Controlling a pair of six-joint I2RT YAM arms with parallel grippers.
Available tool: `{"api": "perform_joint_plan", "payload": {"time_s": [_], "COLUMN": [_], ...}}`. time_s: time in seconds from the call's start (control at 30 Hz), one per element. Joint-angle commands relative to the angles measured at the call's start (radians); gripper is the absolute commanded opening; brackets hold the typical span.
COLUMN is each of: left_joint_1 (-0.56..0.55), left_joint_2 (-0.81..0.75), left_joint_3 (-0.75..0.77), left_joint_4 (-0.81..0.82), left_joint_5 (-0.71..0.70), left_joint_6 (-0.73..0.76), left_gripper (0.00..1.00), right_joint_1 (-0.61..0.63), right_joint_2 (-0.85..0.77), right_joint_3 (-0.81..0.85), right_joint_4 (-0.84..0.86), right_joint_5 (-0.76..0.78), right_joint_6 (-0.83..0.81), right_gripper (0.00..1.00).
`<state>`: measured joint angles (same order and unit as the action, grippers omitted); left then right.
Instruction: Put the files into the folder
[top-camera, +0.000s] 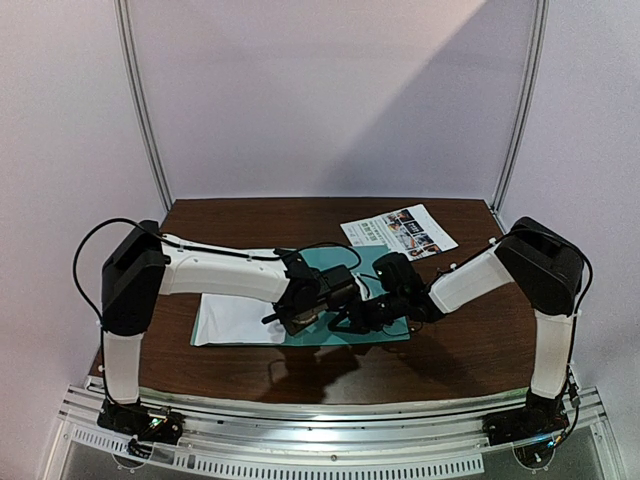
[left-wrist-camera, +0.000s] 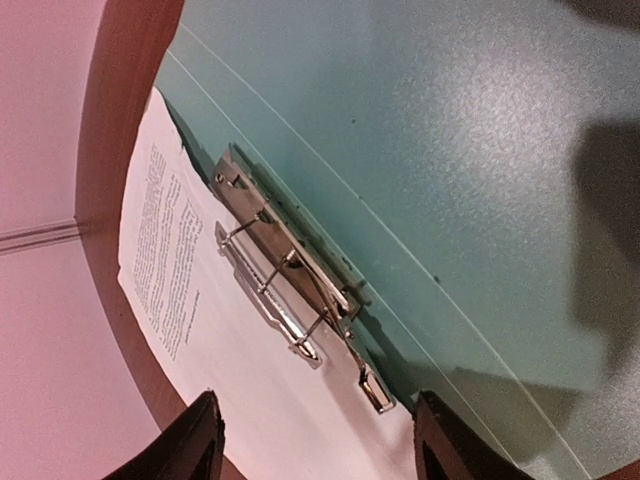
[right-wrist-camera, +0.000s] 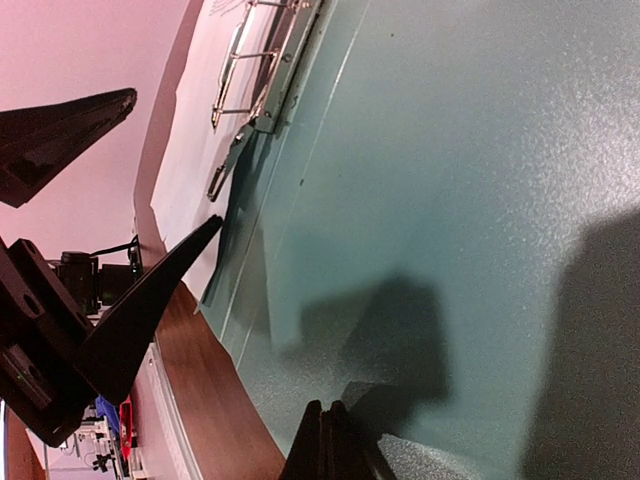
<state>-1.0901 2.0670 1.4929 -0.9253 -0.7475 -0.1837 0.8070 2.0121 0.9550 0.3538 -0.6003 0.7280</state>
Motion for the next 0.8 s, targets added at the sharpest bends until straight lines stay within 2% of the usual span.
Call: {"api": "perform_joint_plan", "payload": {"time_s": [0.0,0.33,0.77], "left_joint_1": [-0.018,-0.009,0.026], "left_joint_2": [0.014,0.032,0.049], "left_joint_3": [0.004,-0.015,0.054], "left_joint_4": [-0.024,0.021,0.014], "left_joint_5": [-0.001,-0.024,-0.062], "left_joint_6": [-0.006,0.024,0.074], "left_gripper": [0.66,0.65,0.62], "right_joint_1": [0.018,0.017,0.017], "right_joint_2": [0.069,0.077,0.090], "right_joint_3": [-0.030,-0.030,-0.011], "right_joint_4": [-0.141,-0.169,-0.187], "right_joint_5": [0.019,0.028,0.028], "right_joint_6": [-0.007,-0.011,-0.018], "right_gripper": [0.00,0.00,0.00]}}
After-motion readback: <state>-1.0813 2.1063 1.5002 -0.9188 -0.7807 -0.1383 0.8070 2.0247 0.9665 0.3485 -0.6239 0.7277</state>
